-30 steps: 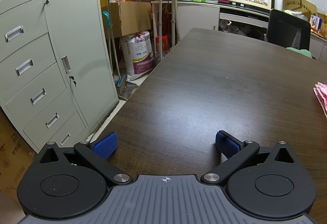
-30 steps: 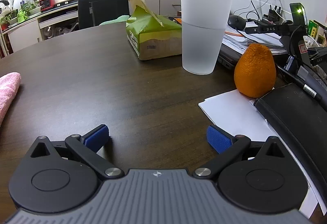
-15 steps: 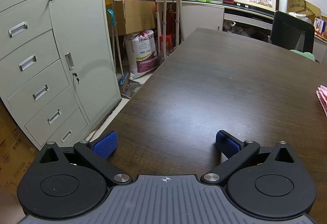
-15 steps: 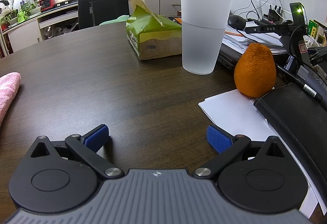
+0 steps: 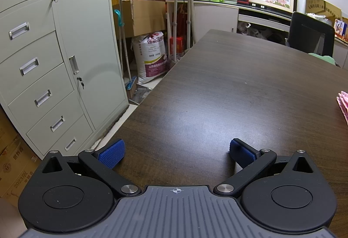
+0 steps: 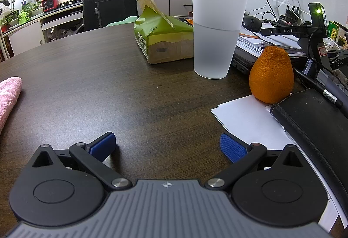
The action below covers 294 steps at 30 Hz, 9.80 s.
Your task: Fold towel
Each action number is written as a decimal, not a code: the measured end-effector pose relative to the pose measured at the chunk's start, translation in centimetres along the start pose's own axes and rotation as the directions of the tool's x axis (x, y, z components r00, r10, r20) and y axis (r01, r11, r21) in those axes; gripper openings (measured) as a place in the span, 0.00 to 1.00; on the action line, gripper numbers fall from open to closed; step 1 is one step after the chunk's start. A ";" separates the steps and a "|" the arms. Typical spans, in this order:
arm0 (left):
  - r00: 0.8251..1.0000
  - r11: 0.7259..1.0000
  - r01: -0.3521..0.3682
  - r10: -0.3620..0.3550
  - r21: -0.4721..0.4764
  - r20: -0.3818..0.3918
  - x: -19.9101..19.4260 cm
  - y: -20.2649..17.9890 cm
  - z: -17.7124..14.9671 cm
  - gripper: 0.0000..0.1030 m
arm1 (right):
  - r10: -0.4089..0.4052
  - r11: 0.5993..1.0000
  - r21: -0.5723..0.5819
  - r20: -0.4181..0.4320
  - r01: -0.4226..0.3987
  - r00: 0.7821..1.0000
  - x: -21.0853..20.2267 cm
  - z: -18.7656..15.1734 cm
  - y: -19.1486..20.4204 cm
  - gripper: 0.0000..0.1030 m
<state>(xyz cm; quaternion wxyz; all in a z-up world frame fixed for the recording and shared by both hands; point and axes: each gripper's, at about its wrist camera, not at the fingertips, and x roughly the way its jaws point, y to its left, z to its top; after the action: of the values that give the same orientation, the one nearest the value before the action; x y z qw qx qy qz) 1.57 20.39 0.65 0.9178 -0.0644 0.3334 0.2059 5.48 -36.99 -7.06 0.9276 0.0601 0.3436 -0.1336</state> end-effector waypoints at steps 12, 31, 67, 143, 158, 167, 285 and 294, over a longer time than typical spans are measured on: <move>1.000 1.000 0.000 0.000 0.000 -0.001 0.1 0.2 0.0 1.00 | 0.000 1.000 0.000 0.000 0.000 1.000 0.0 0.0 0.0 1.00; 1.000 1.000 0.006 -0.006 0.001 -0.001 -0.2 0.5 -0.4 1.00 | 0.000 1.000 0.000 0.000 0.000 1.000 0.0 0.0 0.0 1.00; 1.000 1.000 0.006 -0.006 0.003 -0.002 -0.1 0.6 -0.3 1.00 | -0.001 1.000 0.000 0.000 0.001 1.000 0.0 0.0 0.0 1.00; 0.979 0.974 0.204 -0.203 0.103 -0.022 -1.9 -10.3 0.2 1.00 | 0.165 0.983 -0.094 0.080 -0.158 0.983 -4.1 1.9 5.0 1.00; 0.966 0.945 0.255 -0.257 0.203 -0.020 -1.0 -12.2 -1.4 1.00 | 0.435 0.777 -0.498 -0.021 -0.386 0.900 -7.1 11.5 27.4 0.97; 0.957 0.940 0.290 -0.288 0.182 -0.039 -1.2 -11.8 -1.1 1.00 | 0.375 0.780 -0.469 -0.178 -0.413 0.910 -1.8 14.1 34.3 0.94; 0.732 0.751 0.658 -0.656 0.061 0.185 -13.3 -17.4 6.4 0.04 | 0.611 0.780 -0.146 0.388 -0.609 0.690 -11.9 0.6 7.4 0.08; 0.704 0.802 0.590 -0.569 0.096 0.424 -19.5 -15.9 8.9 0.05 | 0.585 0.799 -0.245 0.531 -0.550 0.613 -19.1 4.2 9.0 0.08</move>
<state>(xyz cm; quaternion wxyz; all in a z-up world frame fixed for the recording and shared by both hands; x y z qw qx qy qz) -0.07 1.75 19.62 0.9841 -0.1400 0.0789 -0.0759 -3.16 -25.26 8.81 0.9817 0.0948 0.0095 0.1647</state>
